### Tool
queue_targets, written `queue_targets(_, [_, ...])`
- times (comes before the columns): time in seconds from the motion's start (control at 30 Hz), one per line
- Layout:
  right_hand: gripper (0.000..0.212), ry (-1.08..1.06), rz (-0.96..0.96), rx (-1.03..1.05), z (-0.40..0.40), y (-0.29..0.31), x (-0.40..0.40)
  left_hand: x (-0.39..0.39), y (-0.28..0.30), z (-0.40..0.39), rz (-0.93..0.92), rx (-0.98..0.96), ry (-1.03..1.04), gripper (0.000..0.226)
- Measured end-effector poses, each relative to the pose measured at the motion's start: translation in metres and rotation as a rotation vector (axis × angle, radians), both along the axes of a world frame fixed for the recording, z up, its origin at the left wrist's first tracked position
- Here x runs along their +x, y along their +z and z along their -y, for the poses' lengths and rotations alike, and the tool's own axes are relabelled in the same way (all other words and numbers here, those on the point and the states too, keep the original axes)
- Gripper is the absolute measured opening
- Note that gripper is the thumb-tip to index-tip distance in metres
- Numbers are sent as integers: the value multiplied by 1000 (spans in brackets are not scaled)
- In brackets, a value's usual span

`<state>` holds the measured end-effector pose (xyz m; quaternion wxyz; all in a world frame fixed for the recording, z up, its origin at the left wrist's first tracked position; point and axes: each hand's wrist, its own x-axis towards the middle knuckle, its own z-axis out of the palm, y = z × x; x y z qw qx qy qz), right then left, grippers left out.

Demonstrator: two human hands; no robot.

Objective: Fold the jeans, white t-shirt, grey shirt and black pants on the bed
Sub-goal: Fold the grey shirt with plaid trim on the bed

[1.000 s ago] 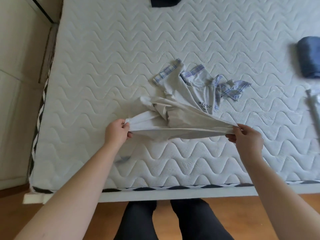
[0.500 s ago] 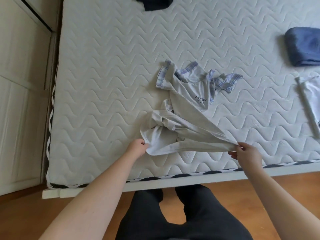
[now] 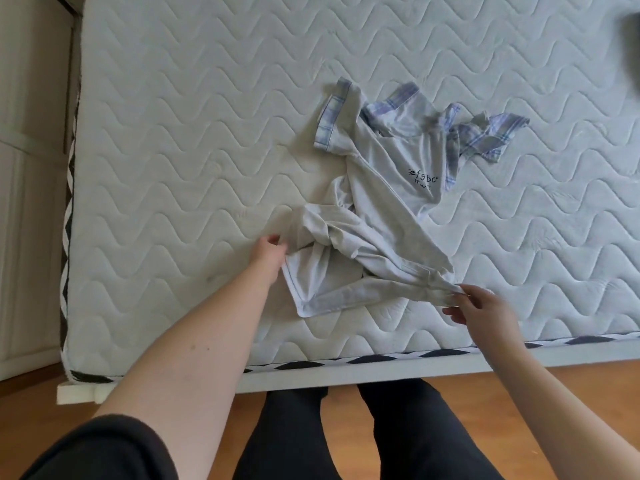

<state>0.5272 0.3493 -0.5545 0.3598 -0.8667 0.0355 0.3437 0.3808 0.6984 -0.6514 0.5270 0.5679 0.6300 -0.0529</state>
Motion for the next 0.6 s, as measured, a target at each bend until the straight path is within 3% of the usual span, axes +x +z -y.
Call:
queue_targets(0.07, [20,20,13,8,-2,1,2,3,0,-2,41,-130,16,41])
queue_targets(0.13, [20,13,24,32,-3,4,5,2,6,-2,35,-182,-168,39])
queue_targets(0.2, [20,-6,29,66,-4,8,8,-2,16,-1,-12,-83,-414,32])
queue_targets(0.27, [21,-40,33,79,-5,15,13,-6,32,-1,-42,21,-528,21])
queue_targets(0.47, [22,-210,98,71,-3,51,37,-30,87,-24,-31,144,-619,18])
queue_targets(0.53, [26,-217,127,48,-1,66,45,-36,109,-36,14,162,-595,8])
queue_targets(0.6, [27,-221,169,44,0,82,55,-38,130,-51,36,233,-551,15])
